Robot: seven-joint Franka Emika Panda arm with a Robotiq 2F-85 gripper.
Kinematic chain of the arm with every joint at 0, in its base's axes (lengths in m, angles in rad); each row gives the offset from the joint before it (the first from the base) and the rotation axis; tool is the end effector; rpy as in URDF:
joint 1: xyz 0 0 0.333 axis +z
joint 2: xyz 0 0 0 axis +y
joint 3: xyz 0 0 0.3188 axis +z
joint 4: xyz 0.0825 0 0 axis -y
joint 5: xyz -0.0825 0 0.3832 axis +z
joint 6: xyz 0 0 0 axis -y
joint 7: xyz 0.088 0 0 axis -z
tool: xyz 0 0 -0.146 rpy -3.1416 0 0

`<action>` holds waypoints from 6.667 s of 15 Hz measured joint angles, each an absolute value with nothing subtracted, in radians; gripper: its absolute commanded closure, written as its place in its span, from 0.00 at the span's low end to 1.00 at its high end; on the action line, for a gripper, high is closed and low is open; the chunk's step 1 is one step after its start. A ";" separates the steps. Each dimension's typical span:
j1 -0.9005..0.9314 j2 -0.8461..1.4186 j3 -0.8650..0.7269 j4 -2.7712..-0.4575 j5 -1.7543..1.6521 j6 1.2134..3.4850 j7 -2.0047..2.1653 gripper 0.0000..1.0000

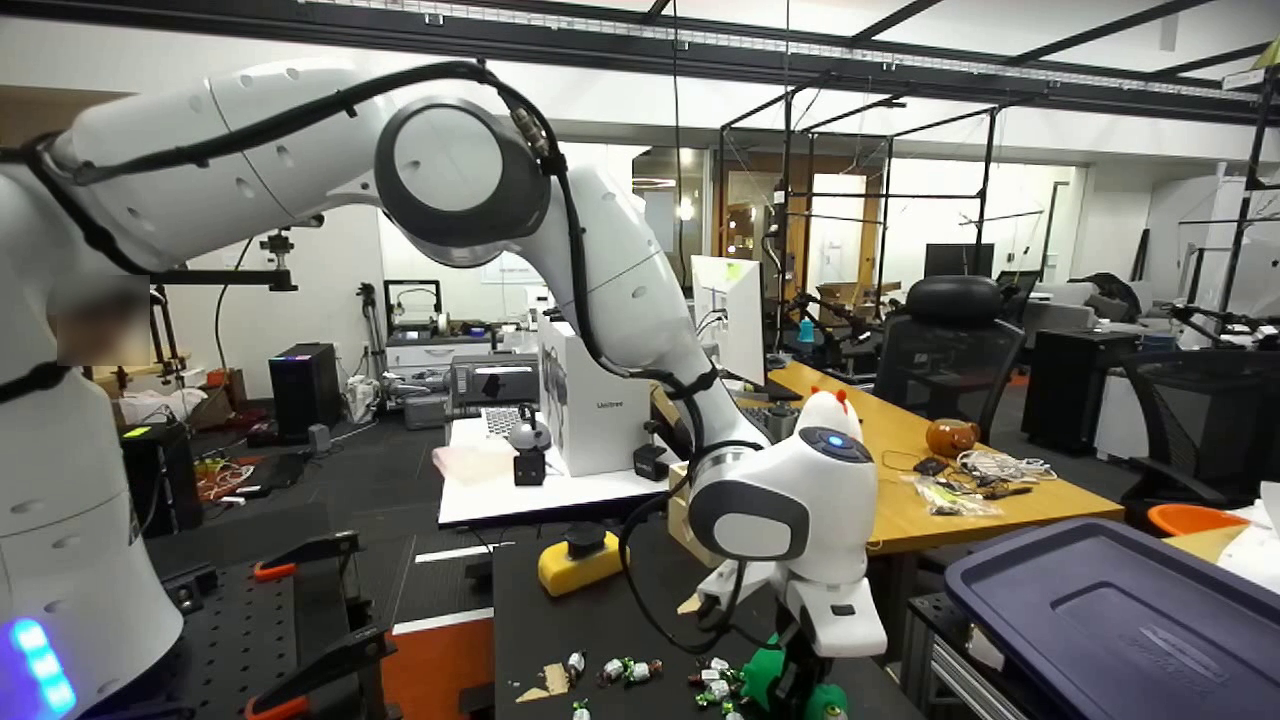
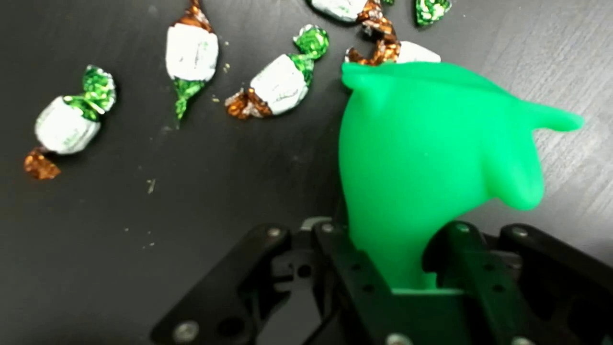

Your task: Put the banana and green plush toy in the red bowl.

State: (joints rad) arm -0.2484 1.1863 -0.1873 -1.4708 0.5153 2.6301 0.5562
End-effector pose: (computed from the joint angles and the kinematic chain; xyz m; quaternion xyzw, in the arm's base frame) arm 0.6077 -0.2768 -0.0626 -0.7873 0.6153 -0.0048 0.0390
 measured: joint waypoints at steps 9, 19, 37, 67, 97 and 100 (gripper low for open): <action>-0.339 1.037 -0.168 -1.629 0.517 2.606 0.531 0.96; -0.428 0.922 -0.202 -1.750 0.542 2.564 0.536 0.96; -0.463 0.914 -0.300 -1.720 0.578 2.566 0.701 0.96; -0.516 1.142 -0.359 -1.506 0.495 2.587 0.991 0.37; -0.293 0.697 -0.337 -1.992 0.287 2.381 0.511 0.00; -0.247 0.670 -0.326 -2.033 0.246 2.381 0.456 0.00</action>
